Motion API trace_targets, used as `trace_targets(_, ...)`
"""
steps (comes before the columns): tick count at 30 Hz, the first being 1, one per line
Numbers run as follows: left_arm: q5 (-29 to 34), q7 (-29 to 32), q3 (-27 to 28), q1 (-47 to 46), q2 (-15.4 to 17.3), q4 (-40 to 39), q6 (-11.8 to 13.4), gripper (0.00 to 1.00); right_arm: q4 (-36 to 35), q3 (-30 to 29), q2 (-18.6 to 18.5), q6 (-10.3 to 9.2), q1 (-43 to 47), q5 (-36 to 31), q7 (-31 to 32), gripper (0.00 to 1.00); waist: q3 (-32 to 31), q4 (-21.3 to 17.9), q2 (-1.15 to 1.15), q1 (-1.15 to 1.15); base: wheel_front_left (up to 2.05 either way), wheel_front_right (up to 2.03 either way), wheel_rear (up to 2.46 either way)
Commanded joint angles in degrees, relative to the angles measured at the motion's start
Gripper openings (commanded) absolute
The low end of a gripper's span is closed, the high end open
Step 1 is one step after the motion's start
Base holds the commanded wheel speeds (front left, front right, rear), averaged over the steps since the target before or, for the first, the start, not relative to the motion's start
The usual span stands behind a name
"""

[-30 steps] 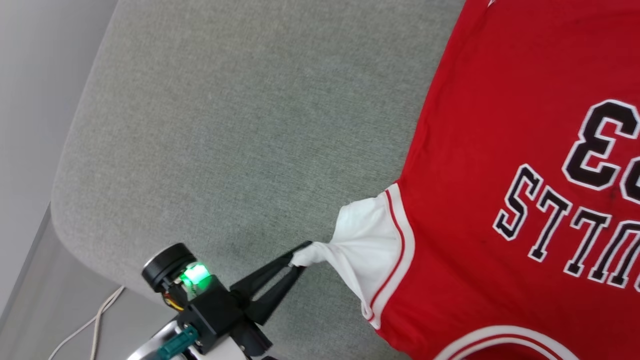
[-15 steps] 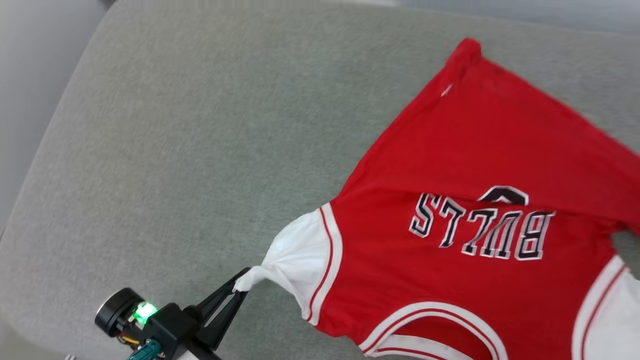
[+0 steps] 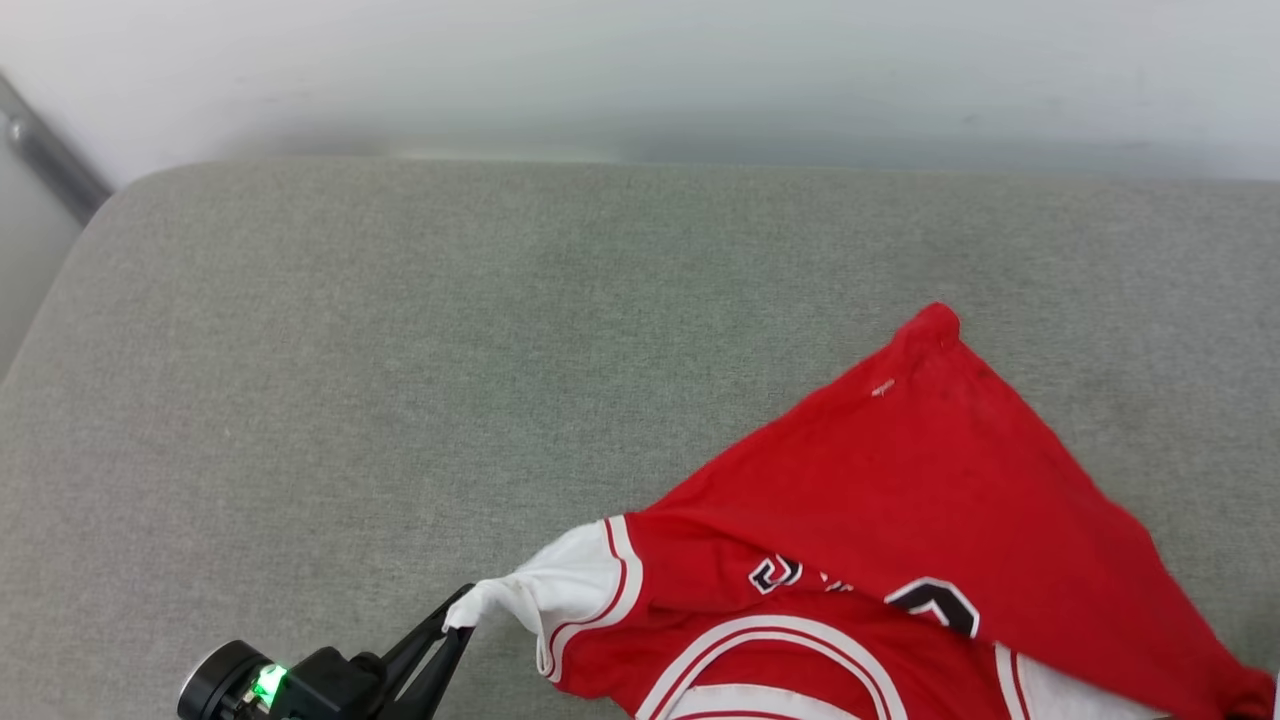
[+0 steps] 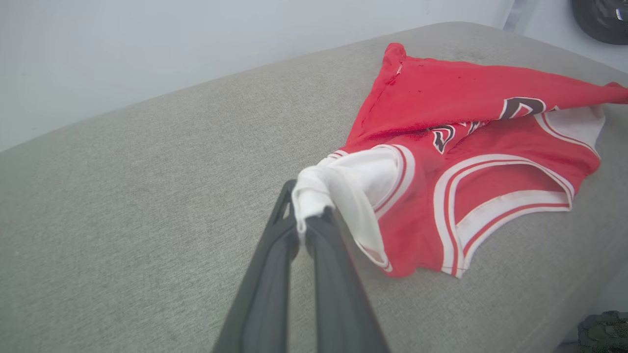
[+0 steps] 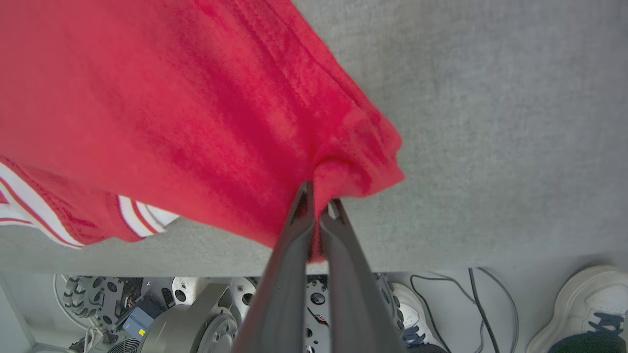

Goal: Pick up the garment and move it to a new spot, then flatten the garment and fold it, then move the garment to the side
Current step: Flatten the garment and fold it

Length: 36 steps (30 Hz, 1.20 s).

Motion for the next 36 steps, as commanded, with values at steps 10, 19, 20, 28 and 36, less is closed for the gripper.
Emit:
trace_targets(10, 0.04, 0.02, -0.67, 1.54, -1.01, -1.87, 1.39, 0.00, -1.73, 3.07, 0.88, -0.02, 6.00, 1.97, -3.70, 1.00, -1.74, -1.27, 0.00, 0.02, 0.00, 0.00, 0.00)
trace_targets(19, 1.31, 1.08, -1.11, -0.64, -0.44, -5.22, 1.31, 0.00, -9.15, 8.60, -4.27, -0.01, -2.81, 5.10, -2.56, 1.00, 1.14, 1.69, 0.00, 0.02, 0.00, 0.00, 0.00)
trace_targets(20, 1.58, 1.28, -1.23, -1.04, -0.53, -5.70, 1.26, 0.00, -9.76, 9.04, -4.67, -0.02, -4.76, 4.98, -2.21, 1.00, 1.73, 2.23, 0.00, 0.02, 0.00, 0.00, 0.00)
trace_targets(28, 4.36, 1.80, -2.54, -5.12, -1.62, -9.21, 0.50, 0.00, -7.87, 16.63, -7.87, -0.02, -20.90, -0.53, 1.76, 1.00, 8.18, 7.95, 0.00, 0.02, 0.00, 0.00, 0.00)
trace_targets(36, 6.19, 1.90, -3.97, -9.77, -3.06, -10.11, -1.62, 0.00, 4.55, 20.19, -10.53, -0.02, -32.26, -6.02, 1.43, 1.00, 14.65, 13.69, 0.00, 0.02, 0.00, 0.00, 0.00)
